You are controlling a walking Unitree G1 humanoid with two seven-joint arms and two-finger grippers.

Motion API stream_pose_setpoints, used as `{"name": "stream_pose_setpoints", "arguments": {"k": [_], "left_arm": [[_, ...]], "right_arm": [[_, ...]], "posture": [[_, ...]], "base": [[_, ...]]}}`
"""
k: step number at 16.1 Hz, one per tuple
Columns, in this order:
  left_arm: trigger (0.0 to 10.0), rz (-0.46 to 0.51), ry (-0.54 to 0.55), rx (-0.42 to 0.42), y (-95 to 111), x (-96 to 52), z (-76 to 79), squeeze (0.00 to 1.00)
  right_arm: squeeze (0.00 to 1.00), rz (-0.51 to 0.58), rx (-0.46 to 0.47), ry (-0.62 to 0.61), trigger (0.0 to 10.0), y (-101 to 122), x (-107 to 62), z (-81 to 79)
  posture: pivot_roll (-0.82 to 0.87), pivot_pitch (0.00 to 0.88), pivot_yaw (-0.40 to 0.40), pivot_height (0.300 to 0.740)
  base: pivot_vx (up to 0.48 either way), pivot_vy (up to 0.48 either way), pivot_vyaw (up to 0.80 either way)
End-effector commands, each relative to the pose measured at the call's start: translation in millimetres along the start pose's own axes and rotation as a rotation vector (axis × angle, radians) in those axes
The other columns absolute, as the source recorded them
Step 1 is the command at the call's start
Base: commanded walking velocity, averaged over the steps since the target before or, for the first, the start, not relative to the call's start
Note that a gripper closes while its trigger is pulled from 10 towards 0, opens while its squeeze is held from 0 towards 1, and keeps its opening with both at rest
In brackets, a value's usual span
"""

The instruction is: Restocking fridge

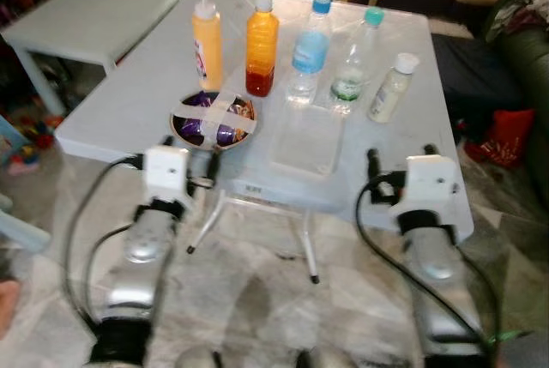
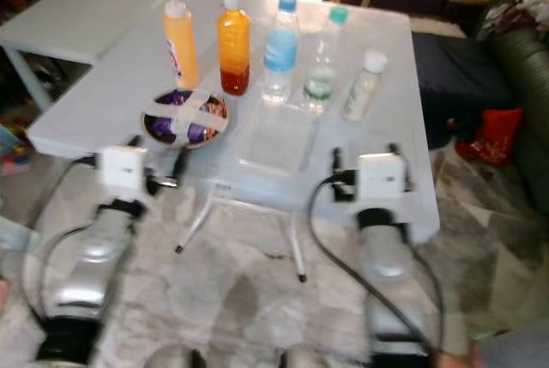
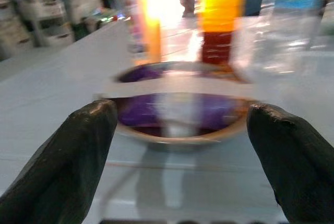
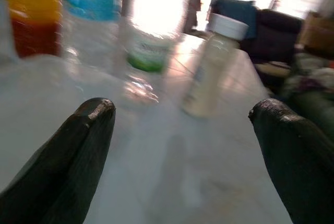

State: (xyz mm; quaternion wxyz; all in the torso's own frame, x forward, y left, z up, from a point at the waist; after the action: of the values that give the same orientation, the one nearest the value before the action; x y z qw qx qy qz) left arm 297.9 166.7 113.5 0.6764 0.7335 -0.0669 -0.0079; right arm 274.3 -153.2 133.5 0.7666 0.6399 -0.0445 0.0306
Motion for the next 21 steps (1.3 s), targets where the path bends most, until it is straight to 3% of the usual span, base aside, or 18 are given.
{"name": "stream_pose_setpoints", "arguments": {"k": [1, 11, 13, 14, 17, 21], "left_arm": [[10.0, 0.011, -0.015, -0.012, 3.1, 2.0, 6.7, 0.00], [10.0, 0.039, 0.013, 0.003, 8.8, 6.8, -2.0, 0.00], [10.0, 0.040, 0.025, 0.020, 9.4, 7.5, -9.7, 0.00], [10.0, 0.036, 0.047, 0.046, 9.8, 7.1, -21.2, 0.00], [10.0, 0.021, 0.086, 0.091, 9.3, 1.6, -44.2, 0.00], [10.0, 0.021, 0.081, 0.105, 9.7, -1.7, -44.5, 0.00]], "right_arm": [[0.00, -0.007, -0.021, -0.022, 10.0, -2.7, -0.9, 9.2], [0.00, -0.020, 0.016, 0.017, 10.0, -8.8, 1.7, 3.7], [0.00, -0.035, 0.054, 0.101, 10.0, -14.7, 6.4, -8.3], [0.00, -0.049, 0.060, 0.138, 10.0, -20.2, 11.2, -13.2], [0.00, -0.061, 0.118, 0.149, 10.0, -21.0, 18.7, -17.8], [0.00, -0.056, 0.197, 0.215, 10.0, -18.3, 18.2, -34.2]], "posture": [[-0.06, 0.094, -0.044, 0.740], [-0.05, 0.088, -0.044, 0.740], [-0.05, 0.093, -0.042, 0.740], [-0.02, 0.106, -0.043, 0.740], [0.00, 0.120, -0.043, 0.740], [0.01, 0.133, -0.043, 0.740]], "base": [[0.000, 0.000, 0.00], [0.000, 0.000, 0.00], [0.000, 0.000, 0.00], [0.000, 0.000, 0.00], [0.000, 0.000, 0.00], [0.000, 0.000, 0.00]]}}
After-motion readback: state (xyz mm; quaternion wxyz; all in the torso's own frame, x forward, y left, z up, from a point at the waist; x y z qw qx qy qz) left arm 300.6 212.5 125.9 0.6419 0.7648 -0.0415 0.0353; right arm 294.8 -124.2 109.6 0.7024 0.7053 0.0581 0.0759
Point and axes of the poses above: a point about 5 cm out from each wrist's last joint towards the gripper, its own x axis pointing out of the wrist towards the gripper, its own y axis along the axis of the wrist's last joint, z = x × y, the point moved 1 cm from there along x, pointing out of the wrist towards the gripper, and after that the axes turned 2 degrees about -x, right-handed, at the moved point
